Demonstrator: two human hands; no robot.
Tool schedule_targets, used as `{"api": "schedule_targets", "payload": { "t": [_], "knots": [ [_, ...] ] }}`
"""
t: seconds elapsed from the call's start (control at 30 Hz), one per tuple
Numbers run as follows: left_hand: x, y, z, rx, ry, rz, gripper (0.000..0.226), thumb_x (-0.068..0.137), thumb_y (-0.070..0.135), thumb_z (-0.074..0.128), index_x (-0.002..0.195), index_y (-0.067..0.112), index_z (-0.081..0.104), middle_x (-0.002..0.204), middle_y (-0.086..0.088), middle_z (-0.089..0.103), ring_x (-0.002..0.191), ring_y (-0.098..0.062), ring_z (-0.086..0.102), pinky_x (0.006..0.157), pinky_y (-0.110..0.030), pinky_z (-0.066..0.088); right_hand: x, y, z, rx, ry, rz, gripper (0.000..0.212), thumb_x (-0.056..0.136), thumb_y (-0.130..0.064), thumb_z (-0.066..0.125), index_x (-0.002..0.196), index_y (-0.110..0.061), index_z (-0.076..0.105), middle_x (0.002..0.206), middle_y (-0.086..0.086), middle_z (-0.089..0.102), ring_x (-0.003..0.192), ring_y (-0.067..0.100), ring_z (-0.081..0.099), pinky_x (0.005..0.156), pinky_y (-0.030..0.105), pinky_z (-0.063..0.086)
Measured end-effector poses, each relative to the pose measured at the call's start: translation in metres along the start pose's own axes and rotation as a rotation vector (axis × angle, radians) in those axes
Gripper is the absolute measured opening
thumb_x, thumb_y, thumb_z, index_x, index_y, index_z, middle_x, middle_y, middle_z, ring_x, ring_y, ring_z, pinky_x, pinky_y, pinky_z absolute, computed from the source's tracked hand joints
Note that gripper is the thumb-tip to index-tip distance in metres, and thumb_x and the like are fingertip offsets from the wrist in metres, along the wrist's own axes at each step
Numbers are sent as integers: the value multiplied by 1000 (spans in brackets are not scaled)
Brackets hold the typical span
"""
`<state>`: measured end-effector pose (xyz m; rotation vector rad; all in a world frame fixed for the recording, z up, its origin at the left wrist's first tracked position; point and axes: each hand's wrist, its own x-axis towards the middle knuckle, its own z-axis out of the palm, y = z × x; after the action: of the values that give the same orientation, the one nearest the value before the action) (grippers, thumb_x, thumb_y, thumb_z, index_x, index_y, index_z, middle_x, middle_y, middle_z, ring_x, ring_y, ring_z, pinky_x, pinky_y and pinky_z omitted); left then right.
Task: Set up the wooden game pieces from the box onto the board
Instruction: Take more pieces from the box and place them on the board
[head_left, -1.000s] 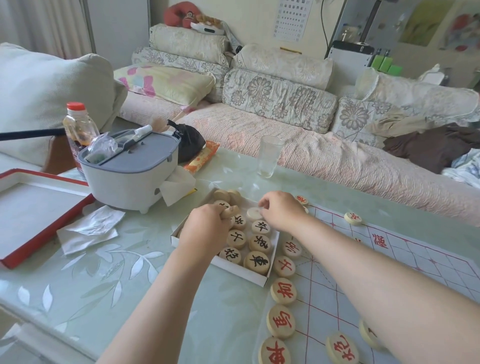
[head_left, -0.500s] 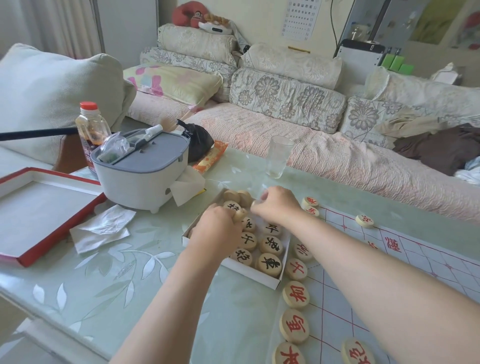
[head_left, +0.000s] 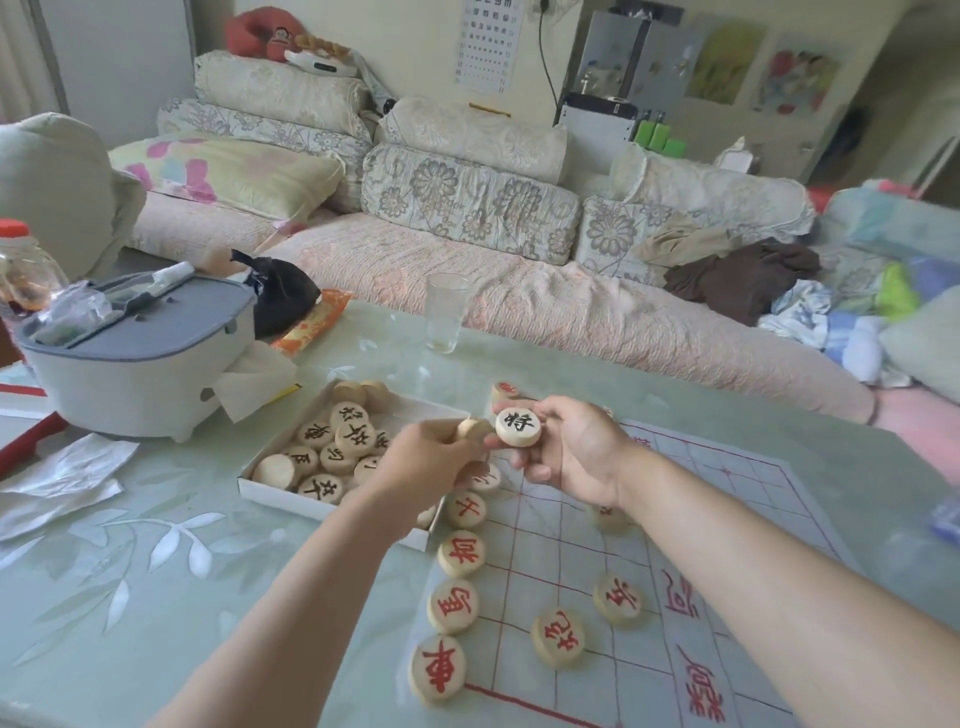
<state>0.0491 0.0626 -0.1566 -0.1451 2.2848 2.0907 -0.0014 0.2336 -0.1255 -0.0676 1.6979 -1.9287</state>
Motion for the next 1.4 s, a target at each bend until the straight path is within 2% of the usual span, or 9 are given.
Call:
{"api": "schedule_targets", "payload": {
  "t": [0.13, 0.27, 0.53, 0.67, 0.77, 0.87, 1.0, 1.17, 1.4],
  "knots": [
    [-10, 8, 50, -197, -120, -110, 14, 89, 10, 63, 101, 11, 71, 86, -11, 69, 72, -18, 64, 58, -23, 45, -51, 8, -53, 28, 142, -36, 21, 99, -4, 45, 116, -12, 54, 94, 18, 68, 56, 18, 59, 43, 22, 32],
    [-25, 15, 101, -242, -268, -139, 10, 92, 17, 63, 91, 10, 69, 92, -10, 63, 74, -17, 63, 68, -26, 51, -103, 23, -110, -107, 316, -75, 41, 92, 14, 55, 128, -5, 51, 95, 13, 69, 65, 22, 64, 43, 22, 41],
    [-47, 16, 197, 162, -427, 9, 33, 89, 37, 65, 117, 19, 68, 106, 4, 71, 93, -12, 70, 84, -29, 58, -184, 46, -199, -313, 582, -82, 44, 89, 3, 68, 126, -14, 51, 104, 16, 72, 70, 20, 72, 44, 25, 46],
    [-56, 19, 236, 498, -373, 189, 43, 84, 52, 61, 123, 33, 61, 106, 15, 67, 84, -15, 68, 71, -29, 60, -211, 51, -244, -511, 767, -86, 41, 81, -11, 81, 115, -20, 60, 97, 5, 74, 61, 12, 67, 47, 22, 46],
    [-63, 18, 265, 650, -384, 286, 41, 87, 42, 61, 127, 33, 56, 115, 13, 61, 74, -12, 65, 48, -13, 48, -228, 61, -276, -603, 887, -66, 47, 68, -11, 87, 103, -26, 59, 97, 2, 73, 72, 17, 69, 69, 36, 59],
    [-61, 8, 289, 683, -450, 312, 45, 87, 33, 62, 131, 31, 53, 121, 12, 57, 86, -10, 61, 58, -13, 46, -239, 70, -300, -608, 990, -66, 49, 67, -12, 88, 104, -25, 59, 98, 0, 72, 81, 19, 67, 73, 33, 54],
    [-56, -8, 309, 808, -464, 361, 47, 88, 30, 63, 133, 30, 52, 125, 13, 54, 115, -8, 46, 88, -19, 34, -240, 77, -319, -692, 985, -46, 47, 69, -26, 86, 107, -27, 59, 100, -8, 69, 93, 14, 66, 82, 31, 52],
    [-51, -17, 320, 803, -488, 342, 49, 84, 28, 68, 131, 27, 56, 125, 10, 56, 106, -4, 50, 87, -15, 35, -220, 81, -326, -846, 933, -48, 37, 71, -41, 83, 101, -32, 64, 103, -12, 66, 95, 12, 64, 86, 32, 52],
    [-46, -20, 318, 893, -475, 331, 54, 81, 38, 72, 132, 32, 52, 114, 13, 48, 106, -9, 48, 85, -20, 39, -210, 87, -326, -1031, 888, 35, 27, 84, -47, 70, 96, -23, 72, 108, 5, 56, 105, 28, 56, 89, 37, 49]
  ]
}}
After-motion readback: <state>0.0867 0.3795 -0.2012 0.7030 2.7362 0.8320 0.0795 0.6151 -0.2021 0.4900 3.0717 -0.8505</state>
